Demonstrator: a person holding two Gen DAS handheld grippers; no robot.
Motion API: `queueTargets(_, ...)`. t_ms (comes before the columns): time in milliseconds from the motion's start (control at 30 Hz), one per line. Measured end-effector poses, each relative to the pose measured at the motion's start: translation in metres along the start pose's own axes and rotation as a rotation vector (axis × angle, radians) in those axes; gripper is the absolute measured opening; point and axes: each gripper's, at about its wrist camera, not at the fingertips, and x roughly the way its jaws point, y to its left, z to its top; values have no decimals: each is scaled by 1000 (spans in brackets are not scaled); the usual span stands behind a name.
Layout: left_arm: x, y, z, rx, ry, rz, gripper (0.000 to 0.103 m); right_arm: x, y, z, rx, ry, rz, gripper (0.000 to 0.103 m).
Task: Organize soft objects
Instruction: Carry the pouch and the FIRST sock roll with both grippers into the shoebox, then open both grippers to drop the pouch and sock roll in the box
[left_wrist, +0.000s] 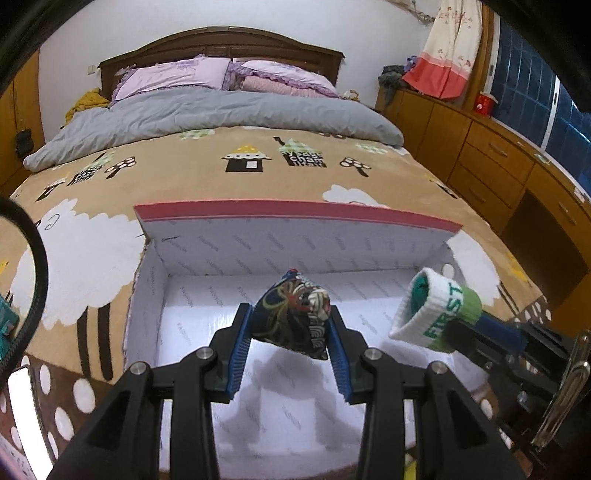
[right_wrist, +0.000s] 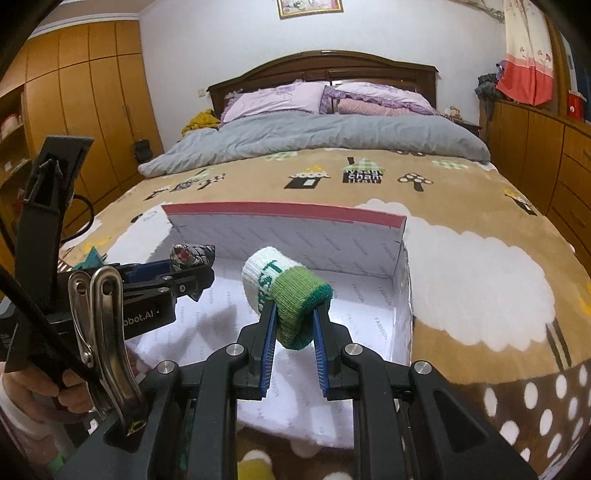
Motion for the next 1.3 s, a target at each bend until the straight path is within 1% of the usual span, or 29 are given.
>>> queueTargets(167,17,2,2,-1,20,22,41,16,-9,0,5,27,-11,20)
queueTargets(333,33,4,-3,-10,50,29,41,27,-18,-3,18,50,-16,20)
queueTargets(500,42,9,-6,-20,75,67,41,32,-20,-5,25,68,-24,20)
queueTargets(633,44,11,-7,-25,77,75,41,34,-21,-5,21,68,-32,20)
queueTargets(700,44,11,-8,-27,79,73,43,35,-21,-4,27,71,-34,20)
queueTargets(733,44,11,-7,-26,79,72,44,36,-22,-4,35,74,-33,22)
queueTargets(833,38,10,-7,-20,63,73,55,34,-24,-4,52,67,-33,28)
queueTargets(867,36,8,-7,-17,57,74,61,33,-24,-4,55,61,-34,31)
queueTargets(900,33,8,-7,-15,51,75,65,31,-25,-3,59,56,-35,33)
queueTargets(967,25,6,-6,-8,33,67,65,26,-25,-3,62,39,-33,39)
queueTargets(1000,21,4,-5,-3,26,61,65,23,-25,-3,60,32,-33,40)
queueTargets(1300,-15,-4,-6,10,-2,34,65,-11,-16,-2,20,-19,-38,41)
